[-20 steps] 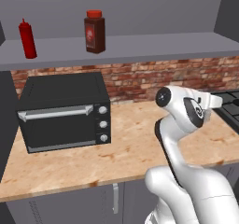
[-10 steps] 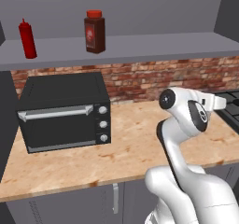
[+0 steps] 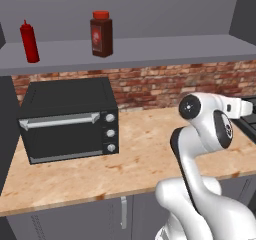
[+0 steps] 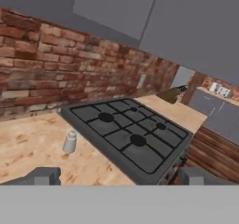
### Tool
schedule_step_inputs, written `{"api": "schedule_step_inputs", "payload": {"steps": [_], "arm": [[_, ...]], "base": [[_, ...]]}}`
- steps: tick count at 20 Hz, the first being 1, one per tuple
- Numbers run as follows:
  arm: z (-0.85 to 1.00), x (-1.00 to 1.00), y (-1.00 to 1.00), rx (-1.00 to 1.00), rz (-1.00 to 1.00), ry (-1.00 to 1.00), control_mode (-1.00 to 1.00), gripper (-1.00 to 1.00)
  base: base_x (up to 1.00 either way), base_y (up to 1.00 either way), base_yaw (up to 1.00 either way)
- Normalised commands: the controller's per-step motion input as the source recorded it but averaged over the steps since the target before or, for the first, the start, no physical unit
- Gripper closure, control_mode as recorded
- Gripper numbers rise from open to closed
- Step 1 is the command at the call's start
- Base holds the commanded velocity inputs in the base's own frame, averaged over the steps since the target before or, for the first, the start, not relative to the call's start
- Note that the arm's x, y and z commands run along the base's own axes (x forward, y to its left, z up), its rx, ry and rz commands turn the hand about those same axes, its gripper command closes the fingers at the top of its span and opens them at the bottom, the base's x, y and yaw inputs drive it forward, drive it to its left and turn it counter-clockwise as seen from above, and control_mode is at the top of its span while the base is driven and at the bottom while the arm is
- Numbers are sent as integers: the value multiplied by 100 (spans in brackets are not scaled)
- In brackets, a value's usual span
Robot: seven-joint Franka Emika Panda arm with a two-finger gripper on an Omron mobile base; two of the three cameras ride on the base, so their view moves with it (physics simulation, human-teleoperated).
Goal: Collect the paprika, ketchup, and shaker from the cabinet and place them next to the stove.
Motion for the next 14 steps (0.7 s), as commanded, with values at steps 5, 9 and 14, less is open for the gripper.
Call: {"api": "schedule_step_inputs", "payload": {"steps": [5,9,14], "arm": [[32,-17,48,0,20,0,-100,-100],[24,-1,71,0,22,0,-100,-100],[22,0,73,4,23,0,-100,-100]], "base": [[0,0,0],[0,0,0],[0,0,0]]}}
